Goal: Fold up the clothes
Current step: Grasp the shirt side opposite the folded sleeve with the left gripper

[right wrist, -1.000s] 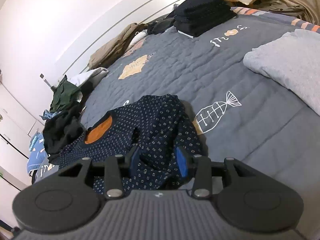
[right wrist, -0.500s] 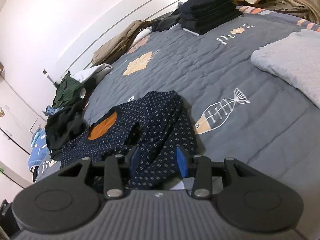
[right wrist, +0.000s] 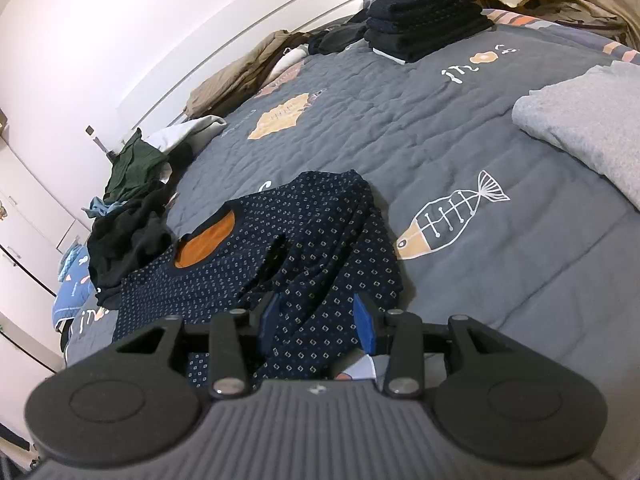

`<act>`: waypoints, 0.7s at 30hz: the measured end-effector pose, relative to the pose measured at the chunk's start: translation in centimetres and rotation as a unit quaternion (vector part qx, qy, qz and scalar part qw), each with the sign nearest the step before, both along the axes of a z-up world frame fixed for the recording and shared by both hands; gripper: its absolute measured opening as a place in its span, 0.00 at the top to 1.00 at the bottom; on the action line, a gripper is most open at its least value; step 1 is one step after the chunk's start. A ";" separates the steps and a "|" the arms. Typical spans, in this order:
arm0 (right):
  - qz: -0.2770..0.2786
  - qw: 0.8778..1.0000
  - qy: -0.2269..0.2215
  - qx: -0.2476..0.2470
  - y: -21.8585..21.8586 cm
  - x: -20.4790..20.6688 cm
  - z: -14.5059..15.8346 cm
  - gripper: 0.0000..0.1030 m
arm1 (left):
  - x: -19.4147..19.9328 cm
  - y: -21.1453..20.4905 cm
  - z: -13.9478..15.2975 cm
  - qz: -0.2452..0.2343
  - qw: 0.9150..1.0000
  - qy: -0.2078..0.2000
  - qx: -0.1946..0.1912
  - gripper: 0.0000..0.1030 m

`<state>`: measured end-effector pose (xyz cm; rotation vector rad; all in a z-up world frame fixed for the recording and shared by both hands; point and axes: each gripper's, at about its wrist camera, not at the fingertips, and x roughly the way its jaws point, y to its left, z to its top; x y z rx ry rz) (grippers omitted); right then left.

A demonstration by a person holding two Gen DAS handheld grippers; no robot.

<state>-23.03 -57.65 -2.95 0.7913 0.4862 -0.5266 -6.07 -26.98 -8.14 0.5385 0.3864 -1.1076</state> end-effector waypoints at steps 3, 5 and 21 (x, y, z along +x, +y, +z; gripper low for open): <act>0.003 1.000 0.003 0.000 0.1 0.1 -0.1 0.61 | -2.5 -1.2 -0.3 -0.030 0.999 -0.040 0.004 0.38; 0.004 1.000 0.005 0.002 0.1 0.1 -0.1 0.61 | -3.3 -2.0 -0.7 -0.043 0.998 -0.036 0.004 0.38; 0.009 1.000 0.015 -0.010 0.2 0.5 -0.3 0.61 | -1.2 -5.9 -3.2 -0.020 0.999 -0.018 0.030 0.68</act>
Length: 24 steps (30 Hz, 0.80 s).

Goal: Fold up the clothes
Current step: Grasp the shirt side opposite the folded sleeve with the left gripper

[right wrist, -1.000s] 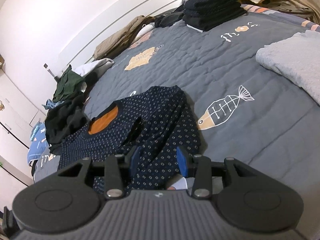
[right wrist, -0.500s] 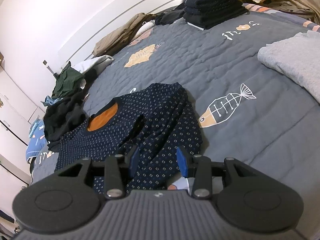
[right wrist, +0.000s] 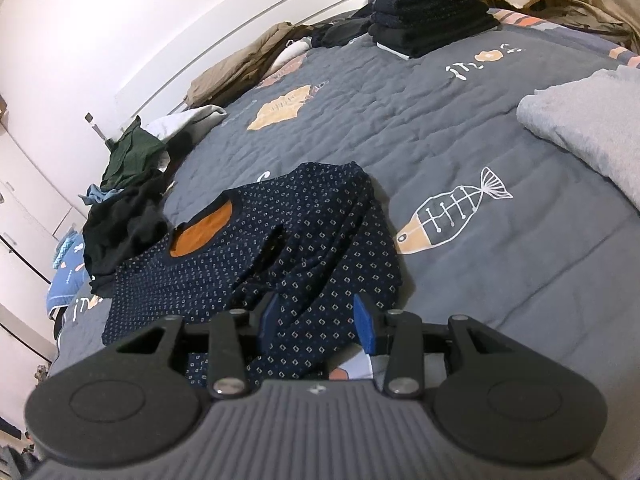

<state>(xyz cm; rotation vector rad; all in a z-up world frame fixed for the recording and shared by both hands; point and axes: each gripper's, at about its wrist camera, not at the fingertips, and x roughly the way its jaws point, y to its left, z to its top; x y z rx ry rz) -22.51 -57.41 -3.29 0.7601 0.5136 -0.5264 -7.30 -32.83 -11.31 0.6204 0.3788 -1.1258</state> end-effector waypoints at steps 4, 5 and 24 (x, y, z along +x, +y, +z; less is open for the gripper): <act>0.003 1.000 0.002 -0.005 0.1 0.2 0.0 0.61 | 2.4 0.9 1.0 0.035 0.998 0.043 -0.024 0.84; 0.004 1.000 0.003 -0.007 0.2 0.3 0.0 0.61 | 2.9 1.1 1.4 0.046 0.997 0.047 -0.034 0.85; 0.016 1.000 0.015 -0.011 0.7 1.1 -0.2 0.61 | 7.6 3.2 1.3 0.091 0.989 0.106 -0.052 0.36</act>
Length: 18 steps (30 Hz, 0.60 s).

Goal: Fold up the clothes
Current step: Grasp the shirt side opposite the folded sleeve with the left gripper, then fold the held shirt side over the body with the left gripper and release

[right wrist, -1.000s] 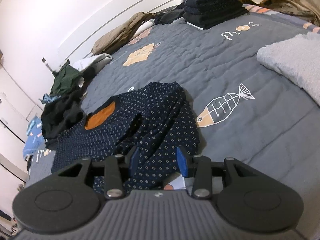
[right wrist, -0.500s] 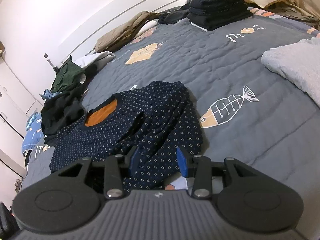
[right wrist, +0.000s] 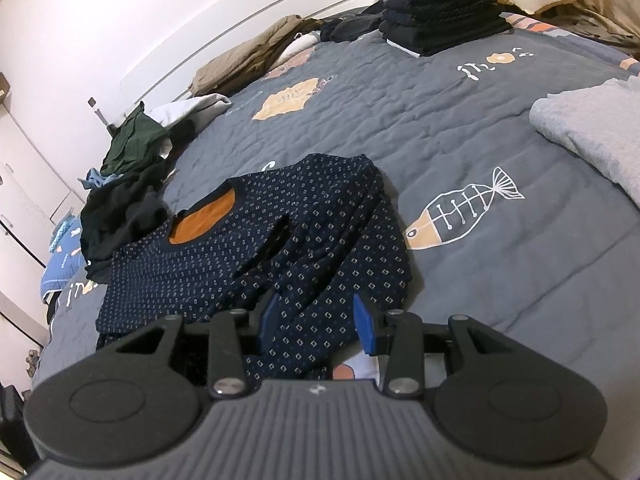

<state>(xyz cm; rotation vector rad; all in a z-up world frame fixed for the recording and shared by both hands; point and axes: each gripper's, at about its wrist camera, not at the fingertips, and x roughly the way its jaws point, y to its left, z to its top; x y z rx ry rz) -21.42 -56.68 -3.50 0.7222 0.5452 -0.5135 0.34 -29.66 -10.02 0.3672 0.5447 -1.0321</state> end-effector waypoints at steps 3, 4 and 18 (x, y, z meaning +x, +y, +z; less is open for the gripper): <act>0.001 1.000 0.002 -0.001 0.1 0.1 0.0 0.61 | -1.4 -0.4 -0.3 -0.017 0.998 -0.054 0.011 0.36; 0.002 1.000 0.003 -0.001 0.1 0.1 -0.1 0.61 | -1.8 -0.5 -0.4 -0.022 0.997 -0.077 0.012 0.36; 0.007 1.000 0.004 0.004 0.2 0.5 -0.1 0.61 | -0.6 -0.9 0.0 -0.035 0.997 -0.066 0.002 0.90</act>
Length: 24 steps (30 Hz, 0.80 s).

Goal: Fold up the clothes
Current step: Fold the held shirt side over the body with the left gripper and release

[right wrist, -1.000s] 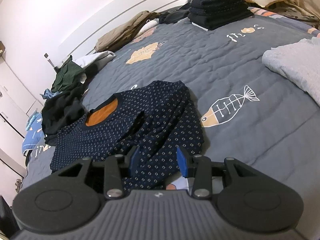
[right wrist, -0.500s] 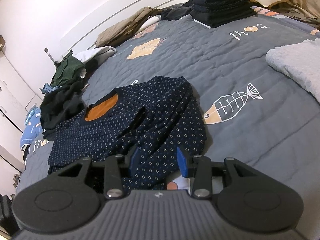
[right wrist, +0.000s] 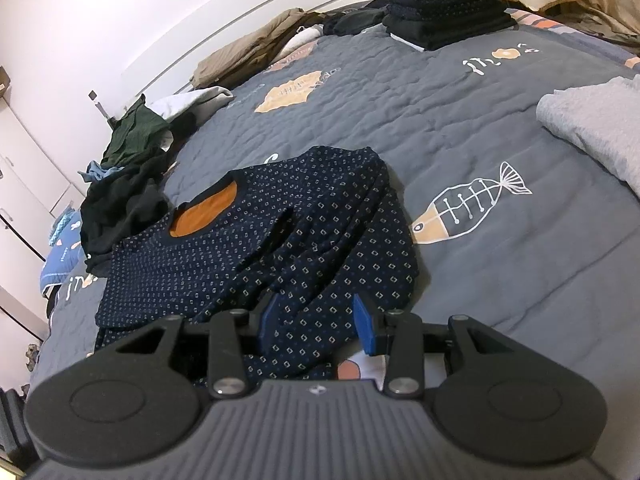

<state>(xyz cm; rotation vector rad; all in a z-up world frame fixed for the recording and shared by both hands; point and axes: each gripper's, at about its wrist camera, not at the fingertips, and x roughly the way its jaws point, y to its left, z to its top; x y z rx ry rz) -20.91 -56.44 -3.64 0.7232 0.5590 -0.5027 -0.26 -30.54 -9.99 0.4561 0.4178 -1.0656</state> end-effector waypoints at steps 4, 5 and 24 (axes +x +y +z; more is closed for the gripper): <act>-0.002 1.000 0.000 0.002 -0.1 0.1 -0.1 0.61 | 1.5 -0.6 2.1 0.002 1.000 0.001 -0.013 0.93; -0.002 1.000 0.000 0.003 -0.1 0.1 -0.1 0.61 | 1.9 -0.8 3.0 -0.002 1.000 -0.004 -0.017 0.93; 0.008 1.000 0.004 0.006 0.0 1.7 -0.4 0.61 | 14.8 -0.9 16.3 0.113 0.988 -0.016 -0.103 0.93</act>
